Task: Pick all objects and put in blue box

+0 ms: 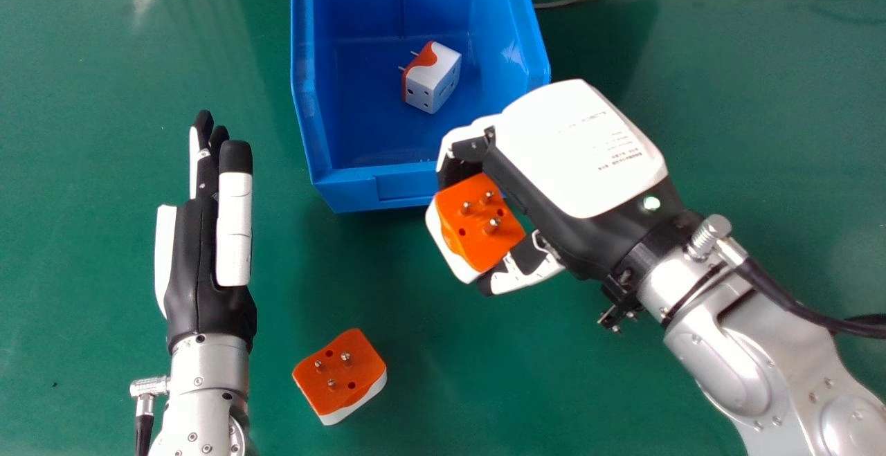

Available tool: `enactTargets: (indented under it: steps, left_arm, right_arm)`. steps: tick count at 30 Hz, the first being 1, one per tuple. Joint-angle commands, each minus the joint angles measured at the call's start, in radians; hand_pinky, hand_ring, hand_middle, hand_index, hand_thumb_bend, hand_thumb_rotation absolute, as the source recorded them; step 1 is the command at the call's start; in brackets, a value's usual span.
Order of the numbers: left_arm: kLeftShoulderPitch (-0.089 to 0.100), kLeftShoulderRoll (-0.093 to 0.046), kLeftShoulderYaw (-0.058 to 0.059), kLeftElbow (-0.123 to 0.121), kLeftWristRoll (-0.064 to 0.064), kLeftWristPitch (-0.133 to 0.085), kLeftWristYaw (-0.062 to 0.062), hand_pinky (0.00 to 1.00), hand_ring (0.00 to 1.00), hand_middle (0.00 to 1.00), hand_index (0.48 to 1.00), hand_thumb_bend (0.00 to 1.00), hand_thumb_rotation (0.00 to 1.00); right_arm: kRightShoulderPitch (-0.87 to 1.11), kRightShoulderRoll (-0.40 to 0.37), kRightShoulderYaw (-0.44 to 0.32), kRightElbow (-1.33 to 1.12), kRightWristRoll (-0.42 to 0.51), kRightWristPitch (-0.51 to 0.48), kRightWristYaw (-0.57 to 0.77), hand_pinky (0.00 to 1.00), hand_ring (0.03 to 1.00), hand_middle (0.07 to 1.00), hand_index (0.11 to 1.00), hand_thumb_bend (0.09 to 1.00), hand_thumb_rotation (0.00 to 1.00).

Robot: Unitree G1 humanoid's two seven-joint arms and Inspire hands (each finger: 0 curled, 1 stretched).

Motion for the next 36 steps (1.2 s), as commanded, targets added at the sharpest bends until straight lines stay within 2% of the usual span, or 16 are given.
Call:
enactTargets:
  steps: [1, 3, 7, 9, 13, 15, 17, 18, 21, 23, 26, 30, 36]
  left_arm:
    - [-0.006, -0.003, -0.004, -0.012, 0.001, -0.018, 0.002, 1.00, 1.00, 1.00, 1.000, 0.92, 1.00]
    - [-0.002, -0.008, -0.008, -0.020, 0.002, -0.013, 0.005, 1.00, 1.00, 1.00, 1.000, 0.92, 1.00]
    - [-0.003, -0.013, -0.014, -0.012, 0.008, -0.025, 0.011, 1.00, 1.00, 1.00, 1.000, 0.92, 1.00]
    - [-0.003, -0.020, -0.017, -0.011, 0.018, -0.027, 0.024, 1.00, 1.00, 1.00, 1.000, 0.91, 1.00]
    - [-0.003, -0.031, -0.030, -0.003, 0.035, -0.039, 0.037, 1.00, 1.00, 1.00, 1.000, 0.91, 1.00]
    - [-0.007, -0.042, -0.037, 0.002, 0.041, -0.045, 0.049, 1.00, 1.00, 1.00, 1.000, 0.91, 1.00]
    - [-0.011, -0.056, -0.043, 0.007, 0.039, -0.061, 0.059, 1.00, 1.00, 1.00, 1.000, 0.91, 1.00]
    - [-0.014, -0.060, -0.045, 0.010, 0.043, -0.065, 0.065, 1.00, 1.00, 1.00, 1.000, 0.91, 1.00]
    - [-0.022, -0.067, -0.049, 0.012, 0.062, -0.048, 0.089, 1.00, 1.00, 1.00, 1.000, 0.91, 1.00]
    - [-0.027, -0.070, -0.051, 0.018, 0.070, -0.044, 0.099, 1.00, 1.00, 1.00, 1.000, 0.91, 1.00]
    - [-0.031, -0.067, -0.053, 0.020, 0.071, -0.032, 0.100, 1.00, 1.00, 1.00, 1.000, 0.90, 1.00]
    - [-0.032, -0.060, -0.054, 0.021, 0.067, -0.023, 0.093, 1.00, 1.00, 1.00, 1.000, 0.90, 1.00]
    - [-0.027, -0.057, -0.054, 0.020, 0.049, -0.032, 0.069, 1.00, 1.00, 1.00, 1.000, 0.89, 1.00]
  right_arm:
    - [0.001, 0.002, -0.027, -0.034, 0.003, -0.009, -0.030, 0.34, 0.415, 0.500, 0.509, 0.517, 0.00]
    - [0.006, -0.002, -0.033, -0.032, 0.007, -0.016, -0.031, 0.33, 0.413, 0.499, 0.509, 0.517, 0.00]
    - [0.013, -0.011, -0.040, -0.025, 0.015, -0.029, -0.036, 0.33, 0.413, 0.499, 0.509, 0.517, 0.00]
    - [0.017, -0.014, -0.044, -0.020, 0.012, -0.040, -0.049, 0.33, 0.419, 0.503, 0.507, 0.513, 0.00]
    - [0.028, -0.021, -0.056, -0.005, 0.027, -0.077, -0.088, 0.32, 0.424, 0.509, 0.505, 0.509, 0.00]
    - [0.032, -0.024, -0.064, 0.005, 0.037, -0.100, -0.111, 0.32, 0.424, 0.509, 0.505, 0.509, 0.00]
    - [0.035, -0.026, -0.075, 0.006, 0.047, -0.119, -0.127, 0.32, 0.424, 0.509, 0.505, 0.509, 0.00]
    - [0.036, -0.026, -0.080, 0.001, 0.053, -0.126, -0.131, 0.32, 0.428, 0.512, 0.505, 0.506, 0.00]
    - [0.033, -0.021, -0.091, -0.012, 0.062, -0.146, -0.146, 0.32, 0.428, 0.512, 0.505, 0.506, 0.00]
    - [0.024, -0.012, -0.096, -0.013, 0.061, -0.155, -0.163, 0.32, 0.428, 0.512, 0.505, 0.506, 0.00]
    - [-0.010, -0.008, -0.092, -0.014, 0.009, -0.158, -0.191, 0.32, 0.432, 0.512, 0.502, 0.505, 0.00]
    - [-0.059, 0.023, -0.093, -0.011, 0.035, -0.142, -0.166, 0.32, 0.432, 0.512, 0.502, 0.505, 0.00]
    - [-0.200, 0.052, -0.087, 0.023, 0.023, -0.121, -0.128, 0.32, 0.442, 0.512, 0.490, 0.503, 0.00]
